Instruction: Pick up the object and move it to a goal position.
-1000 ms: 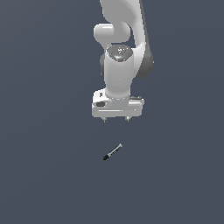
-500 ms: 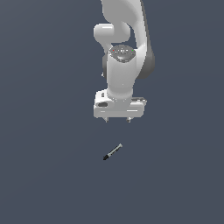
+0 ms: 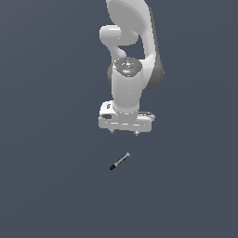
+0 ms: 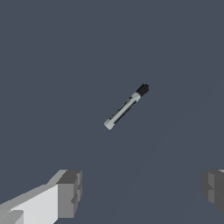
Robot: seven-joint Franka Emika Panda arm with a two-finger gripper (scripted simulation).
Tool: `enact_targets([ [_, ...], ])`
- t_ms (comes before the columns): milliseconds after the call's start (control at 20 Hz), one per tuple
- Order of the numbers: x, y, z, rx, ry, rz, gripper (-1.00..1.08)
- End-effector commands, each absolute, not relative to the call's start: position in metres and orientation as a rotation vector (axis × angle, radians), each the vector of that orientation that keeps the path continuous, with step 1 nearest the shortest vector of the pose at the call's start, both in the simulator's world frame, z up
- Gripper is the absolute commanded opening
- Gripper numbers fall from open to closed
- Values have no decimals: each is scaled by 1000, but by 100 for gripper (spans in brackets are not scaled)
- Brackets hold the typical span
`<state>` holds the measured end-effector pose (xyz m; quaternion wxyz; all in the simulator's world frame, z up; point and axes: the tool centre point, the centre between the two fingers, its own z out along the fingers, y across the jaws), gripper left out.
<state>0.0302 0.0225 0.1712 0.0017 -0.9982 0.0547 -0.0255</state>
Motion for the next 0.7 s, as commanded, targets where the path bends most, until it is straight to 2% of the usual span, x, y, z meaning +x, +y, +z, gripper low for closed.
enact_targets([
  [0,36,21,164,-3124,257,-73,100],
  [650,71,12,114,-3015,834,-28,100],
])
